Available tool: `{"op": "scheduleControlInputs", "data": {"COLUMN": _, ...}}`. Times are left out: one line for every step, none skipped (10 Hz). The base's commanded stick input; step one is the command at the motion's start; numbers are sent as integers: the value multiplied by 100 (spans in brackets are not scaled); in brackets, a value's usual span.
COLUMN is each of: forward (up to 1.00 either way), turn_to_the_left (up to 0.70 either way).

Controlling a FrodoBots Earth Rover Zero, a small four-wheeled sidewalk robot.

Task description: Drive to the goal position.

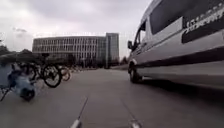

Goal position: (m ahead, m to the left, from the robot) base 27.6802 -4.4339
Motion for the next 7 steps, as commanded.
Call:
{"op": "scheduleControlInputs", "data": {"forward": 70, "turn_to_the_left": 0}}
{"op": "scheduleControlInputs", "data": {"forward": 70, "turn_to_the_left": 0}}
{"op": "scheduleControlInputs", "data": {"forward": 70, "turn_to_the_left": 0}}
{"op": "scheduleControlInputs", "data": {"forward": 70, "turn_to_the_left": 0}}
{"op": "scheduleControlInputs", "data": {"forward": 70, "turn_to_the_left": 0}}
{"op": "scheduleControlInputs", "data": {"forward": 70, "turn_to_the_left": 0}}
{"op": "scheduleControlInputs", "data": {"forward": 70, "turn_to_the_left": 0}}
